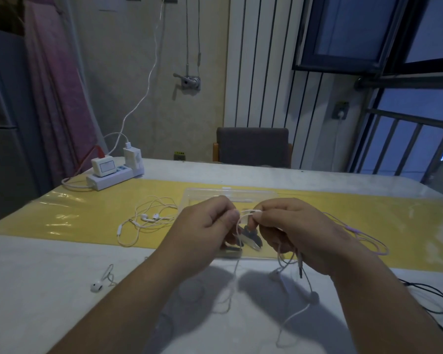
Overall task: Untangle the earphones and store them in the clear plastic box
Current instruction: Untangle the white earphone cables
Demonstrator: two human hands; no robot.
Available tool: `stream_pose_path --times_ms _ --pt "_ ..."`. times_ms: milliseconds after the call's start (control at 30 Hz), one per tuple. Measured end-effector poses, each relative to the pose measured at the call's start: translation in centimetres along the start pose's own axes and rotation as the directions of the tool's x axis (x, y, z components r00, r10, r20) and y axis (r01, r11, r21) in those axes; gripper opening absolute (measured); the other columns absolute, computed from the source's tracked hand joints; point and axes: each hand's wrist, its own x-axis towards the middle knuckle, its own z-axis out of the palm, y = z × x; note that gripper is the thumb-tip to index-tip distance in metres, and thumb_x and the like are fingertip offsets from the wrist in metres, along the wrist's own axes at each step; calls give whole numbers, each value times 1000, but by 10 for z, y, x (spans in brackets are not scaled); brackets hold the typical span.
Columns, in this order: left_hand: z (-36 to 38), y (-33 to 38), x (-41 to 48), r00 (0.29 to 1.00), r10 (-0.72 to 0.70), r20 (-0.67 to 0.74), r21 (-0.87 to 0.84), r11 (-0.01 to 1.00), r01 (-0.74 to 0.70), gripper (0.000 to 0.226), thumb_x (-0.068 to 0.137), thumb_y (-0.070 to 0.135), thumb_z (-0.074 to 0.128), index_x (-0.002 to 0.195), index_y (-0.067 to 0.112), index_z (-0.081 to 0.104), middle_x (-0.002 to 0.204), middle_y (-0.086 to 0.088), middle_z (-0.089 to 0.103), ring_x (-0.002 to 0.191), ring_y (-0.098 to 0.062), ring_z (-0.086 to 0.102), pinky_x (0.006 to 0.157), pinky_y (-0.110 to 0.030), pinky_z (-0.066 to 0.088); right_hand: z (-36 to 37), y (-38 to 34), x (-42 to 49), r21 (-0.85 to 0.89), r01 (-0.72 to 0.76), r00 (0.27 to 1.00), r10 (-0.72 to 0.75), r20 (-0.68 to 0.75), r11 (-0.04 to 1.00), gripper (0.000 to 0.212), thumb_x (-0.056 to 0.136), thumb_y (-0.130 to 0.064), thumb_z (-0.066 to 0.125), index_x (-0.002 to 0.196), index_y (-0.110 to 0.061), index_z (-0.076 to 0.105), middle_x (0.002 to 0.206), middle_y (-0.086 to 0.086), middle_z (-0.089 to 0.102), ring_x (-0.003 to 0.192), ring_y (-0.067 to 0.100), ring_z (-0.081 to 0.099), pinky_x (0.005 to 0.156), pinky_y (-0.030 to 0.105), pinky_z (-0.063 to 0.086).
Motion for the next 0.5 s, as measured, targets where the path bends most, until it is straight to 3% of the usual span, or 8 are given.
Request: stream_pose_path --times_ms 100,167,233,367,500 --pt "2 6 -1 991 -119 62 -269 954 131 20 100 13 50 80 7 51 63 -14 64 52 -28 60 49 -33 52 0 -2 0 39 25 998 -23 -54 999 22 95 -6 51 78 -2 64 44 -3 41 42 9 31 44 22 23" --pt "2 6 1 987 -142 70 -334 930 157 20 99 14 50 80 10 51 57 -11 58 46 -23 52 44 -25 43 -1 -2 0 40 24 996 -21 -90 999 22 95 -7 52 78 -3 66 46 -1 41 42 10 30 43 21 23" --pt "1 5 1 992 -115 55 -298 946 126 18 97 17 54 80 13 55 52 -3 54 43 -13 46 43 -19 36 -2 -3 0 35 17 995 -13 -103 999 22 95 -8 53 77 -5 66 47 0 40 42 10 29 43 21 22" --pt "3 5 1 998 -65 -18 -204 977 60 17 91 25 63 84 10 57 52 10 49 44 -3 44 45 -13 36 -1 -3 -1 -25 15 997 -17 -81 1000 21 94 -9 54 81 -1 67 46 -1 41 44 11 31 42 20 25" --pt "1 0 3 998 -7 -55 -86 996 2 15 88 33 68 93 28 54 53 8 45 49 -8 41 51 -24 35 0 -3 -2 -42 24 998 -27 -64 999 22 93 -9 54 82 6 66 47 -1 38 46 12 28 46 24 21"
